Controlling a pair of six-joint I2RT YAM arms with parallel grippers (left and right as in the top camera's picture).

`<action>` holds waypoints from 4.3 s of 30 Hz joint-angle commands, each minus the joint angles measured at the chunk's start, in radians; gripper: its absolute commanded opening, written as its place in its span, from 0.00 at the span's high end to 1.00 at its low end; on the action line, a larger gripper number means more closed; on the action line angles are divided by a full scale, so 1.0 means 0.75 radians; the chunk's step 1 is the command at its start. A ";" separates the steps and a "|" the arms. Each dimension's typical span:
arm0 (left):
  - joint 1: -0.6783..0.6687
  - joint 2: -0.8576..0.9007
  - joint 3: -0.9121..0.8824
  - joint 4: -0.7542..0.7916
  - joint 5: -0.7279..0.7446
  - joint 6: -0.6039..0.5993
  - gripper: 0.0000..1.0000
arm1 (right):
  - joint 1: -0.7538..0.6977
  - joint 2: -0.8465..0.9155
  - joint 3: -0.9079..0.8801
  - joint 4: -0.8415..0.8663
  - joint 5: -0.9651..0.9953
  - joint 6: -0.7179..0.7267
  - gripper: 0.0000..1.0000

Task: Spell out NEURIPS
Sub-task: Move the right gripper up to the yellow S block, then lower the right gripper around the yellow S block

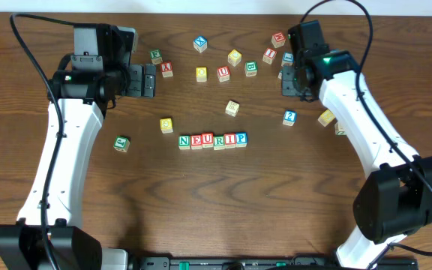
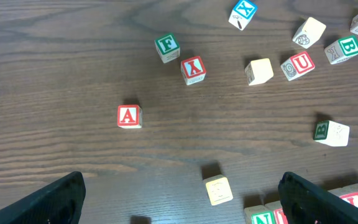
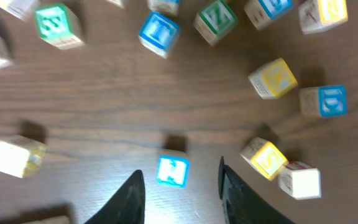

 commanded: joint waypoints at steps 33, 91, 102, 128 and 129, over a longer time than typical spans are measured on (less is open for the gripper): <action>0.005 -0.006 0.034 0.000 0.008 0.014 0.02 | -0.071 0.252 0.409 -0.367 -0.036 0.074 0.49; 0.005 -0.006 0.034 0.000 0.008 0.014 0.02 | -0.088 0.252 -0.102 -0.047 0.310 0.884 0.47; 0.005 -0.006 0.035 0.000 0.008 0.014 0.02 | -0.133 0.252 -0.118 0.007 0.256 0.922 0.47; 0.005 -0.006 0.034 0.000 0.008 0.014 0.03 | -0.200 0.252 -0.231 0.045 0.256 0.972 0.51; 0.005 -0.006 0.034 0.000 0.008 0.014 0.02 | -0.200 0.252 -0.231 0.053 0.256 0.967 0.52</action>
